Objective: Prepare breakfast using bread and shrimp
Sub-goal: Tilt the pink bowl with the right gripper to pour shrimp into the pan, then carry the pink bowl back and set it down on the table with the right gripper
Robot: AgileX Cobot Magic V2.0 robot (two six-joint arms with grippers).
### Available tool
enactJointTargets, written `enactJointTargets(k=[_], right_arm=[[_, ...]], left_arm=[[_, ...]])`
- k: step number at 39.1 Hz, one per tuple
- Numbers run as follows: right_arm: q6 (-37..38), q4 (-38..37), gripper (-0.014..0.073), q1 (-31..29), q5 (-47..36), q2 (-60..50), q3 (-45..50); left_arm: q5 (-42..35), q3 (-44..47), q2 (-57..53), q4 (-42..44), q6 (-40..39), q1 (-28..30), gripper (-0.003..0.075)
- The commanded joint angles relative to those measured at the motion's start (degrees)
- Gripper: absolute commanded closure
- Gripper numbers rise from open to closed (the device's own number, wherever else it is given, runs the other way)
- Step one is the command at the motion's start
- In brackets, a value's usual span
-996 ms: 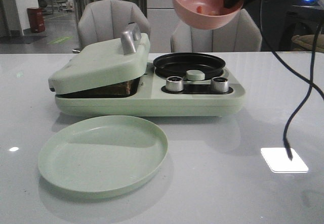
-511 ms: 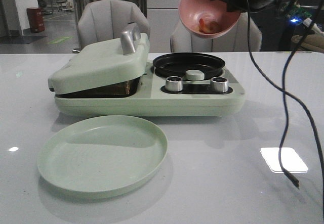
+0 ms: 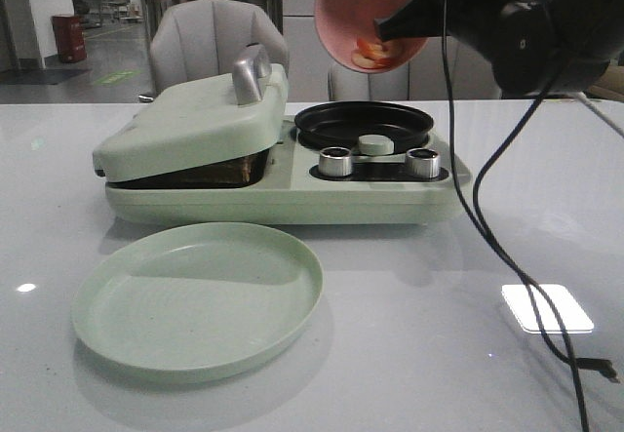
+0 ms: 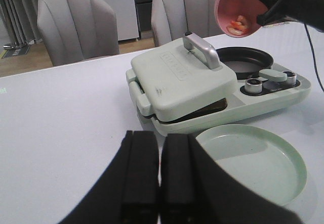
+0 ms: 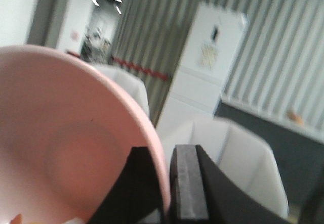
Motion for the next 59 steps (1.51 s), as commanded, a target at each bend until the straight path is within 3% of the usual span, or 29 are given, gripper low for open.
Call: enactJointTargets(k=[1, 11, 19, 23, 29, 33, 48, 59], right_arm=[[-4.9, -7.7, 0.0458, 0.0, -13.1, -2.0, -1.3], [-17.0, -9.4, 0.0458, 0.0, -13.6, -1.3, -1.3], [-16.5, -6.4, 0.0458, -0.1, -13.6, -1.3, -1.3], [-5.3, -1.0, 0.0458, -0.1, -11.4, -1.5, -1.3], [18.8, 6.0, 0.0458, -0.2, 4.6, -3.2, -1.6], [26.4, 6.2, 0.0458, -0.3, 15.2, -5.3, -1.8], [29.0, 6.4, 0.0458, -1.8, 51.4, -20.8, -1.8], [29.0, 7.3, 0.0458, -8.6, 73.1, -29.5, -1.8]], left_arm=[[-4.7, -1.5, -0.7, -0.6, -0.7, 0.1, 0.0606], [-4.7, -1.5, -0.7, -0.6, -0.7, 0.1, 0.0606], [-4.7, -1.5, -0.7, -0.6, -0.7, 0.1, 0.0606], [-4.7, -1.5, -0.7, -0.6, -0.7, 0.1, 0.0606], [-4.7, -1.5, -0.7, -0.6, -0.7, 0.1, 0.0606], [-4.7, -1.5, -0.7, -0.6, -0.7, 0.1, 0.0606], [-4.7, -1.5, -0.7, -0.6, -0.7, 0.1, 0.0606], [-4.7, -1.5, -0.7, -0.6, -0.7, 0.1, 0.0606]])
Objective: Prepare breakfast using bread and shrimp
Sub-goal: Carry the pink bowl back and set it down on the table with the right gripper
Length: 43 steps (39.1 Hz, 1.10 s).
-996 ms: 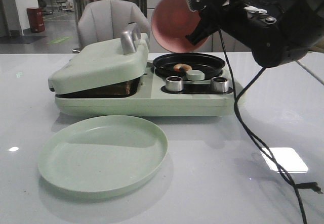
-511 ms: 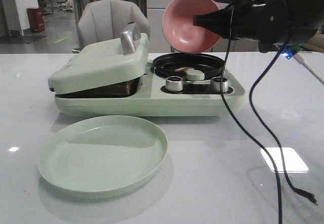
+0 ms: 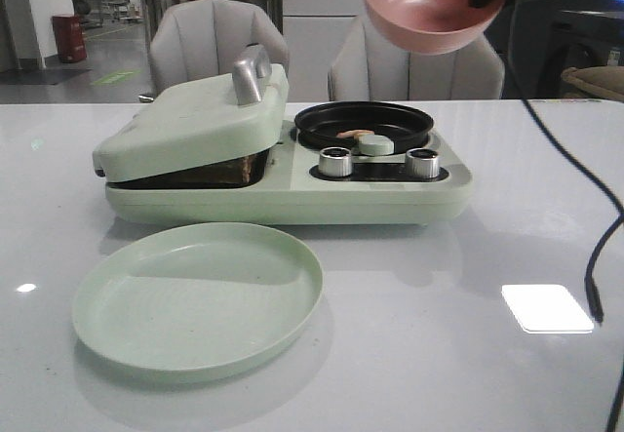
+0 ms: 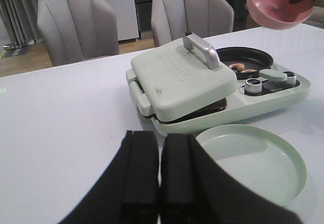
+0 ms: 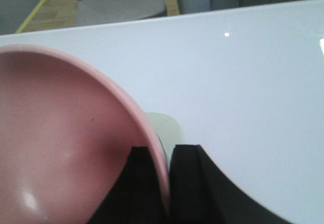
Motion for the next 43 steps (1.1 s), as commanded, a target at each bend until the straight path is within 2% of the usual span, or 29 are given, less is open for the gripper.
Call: enactJointTargets(k=[1, 8, 17, 30, 43], right_arm=[[0.1, 0.2, 0.0458, -3.0, 4.3, -5.0, -1.8], [0.1, 1.4, 0.0458, -8.3, 17.2, -5.4, -1.8], [-0.1, 4.4, 0.0458, -11.2, 27.2, -2.3, -1.8], [-0.2, 2.9, 0.0454, -11.2, 31.5, 3.6, -1.8], [-0.2, -4.0, 0.0454, -11.2, 32.8, 7.1, -1.8]], left_arm=[[-4.7, -1.5, -0.7, -0.6, -0.7, 0.1, 0.0606], [-4.7, -1.5, -0.7, -0.6, -0.7, 0.1, 0.0606], [-4.7, -1.5, -0.7, -0.6, -0.7, 0.1, 0.0606], [-4.7, -1.5, -0.7, -0.8, -0.7, 0.1, 0.0606], [-4.7, -1.5, -0.7, -0.8, -0.7, 0.1, 0.0606]])
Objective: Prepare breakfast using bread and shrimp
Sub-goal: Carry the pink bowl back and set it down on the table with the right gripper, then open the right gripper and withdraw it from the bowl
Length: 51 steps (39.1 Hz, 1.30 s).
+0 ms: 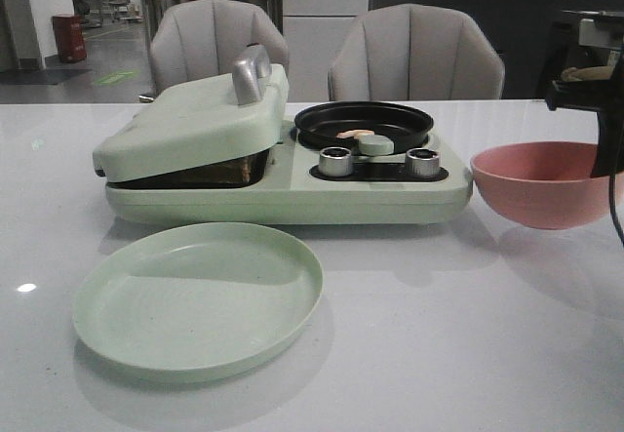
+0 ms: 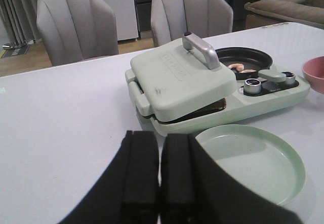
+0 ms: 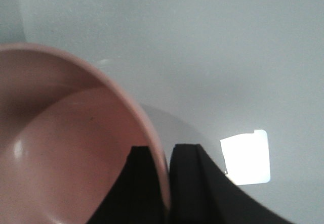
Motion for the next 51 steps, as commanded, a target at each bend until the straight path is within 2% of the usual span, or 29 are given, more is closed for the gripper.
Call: enactJointTargets(k=[1, 11, 19, 24, 34, 44, 51], right_arm=[[-0.3, -2.2, 0.0454, -0.3, -1.0, -2.5, -1.7], [-0.3, -7.8, 0.0439, -0.4, -0.8, -2.5, -1.7], [-0.3, -8.8, 0.0249, -0.7, -0.3, -2.5, -1.7], [-0.3, -9.2, 0.0179, -0.7, 0.1, -2.5, -1.7], [-0.4, -13.9, 0.0172, -0.7, 3.2, -5.5, -7.0], [-2.4, -12.9, 0.0172, 1.0, -2.5, -18.0, -7.5], [-2.4, -10.7, 0.0173, 5.6, -3.3, -25.8, -7.4]], left_arm=[[-4.7, -1.5, -0.7, -0.5, -0.7, 0.1, 0.0606], [-4.7, -1.5, -0.7, -0.5, -0.7, 0.1, 0.0606], [-4.7, -1.5, -0.7, -0.5, -0.7, 0.1, 0.0606], [-4.7, -1.5, -0.7, -0.5, -0.7, 0.1, 0.0606], [-4.7, -1.5, -0.7, -0.5, -0.7, 0.1, 0.0606], [-4.7, -1.5, -0.7, -0.5, -0.7, 0.1, 0.0606], [-4.7, -1.5, -0.7, -0.9, -0.7, 0.1, 0.0606]])
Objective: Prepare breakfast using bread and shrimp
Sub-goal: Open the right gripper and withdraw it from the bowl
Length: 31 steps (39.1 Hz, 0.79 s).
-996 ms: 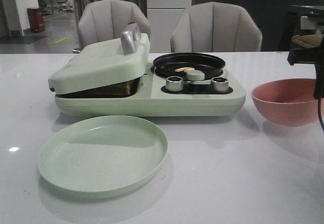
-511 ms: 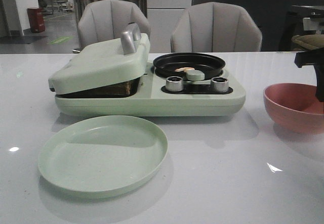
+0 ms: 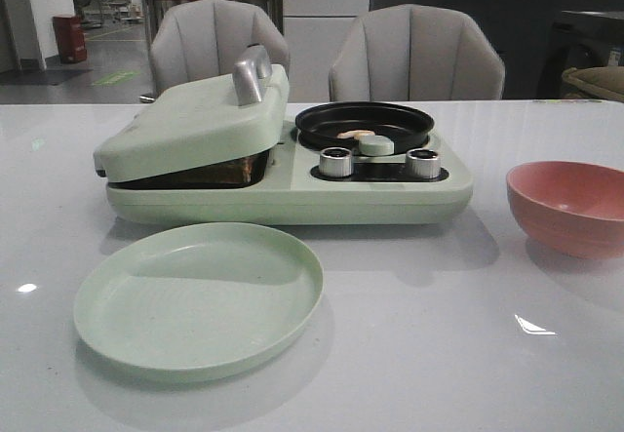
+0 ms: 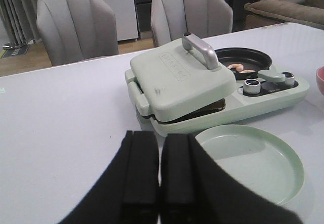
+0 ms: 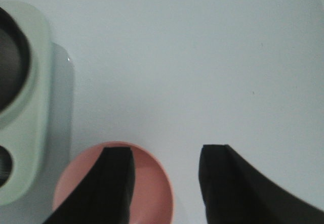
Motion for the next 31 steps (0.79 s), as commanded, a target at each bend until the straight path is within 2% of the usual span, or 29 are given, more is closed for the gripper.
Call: enactJointTargets(k=[1, 11, 21, 31], right_arm=[[-0.8, 0.4, 0.0173, 2.8, -3.4, -5.8, -1.9], [-0.9, 0.5, 0.0173, 8.8, -9.2, -16.0, 6.6], [-0.9, 1.3, 0.0173, 12.3, -24.7, -26.6, 22.0], [-0.5, 3.1, 0.0173, 13.0, -38.7, -37.5, 37.1]], left_arm=[[-4.6, -1.5, -0.7, -0.7, -0.7, 0.1, 0.0606], [-4.6, -1.5, -0.7, -0.7, -0.7, 0.1, 0.0606], [-4.6, -1.5, -0.7, -0.7, -0.7, 0.1, 0.0606], [-4.6, -1.5, -0.7, -0.7, -0.7, 0.1, 0.0606]])
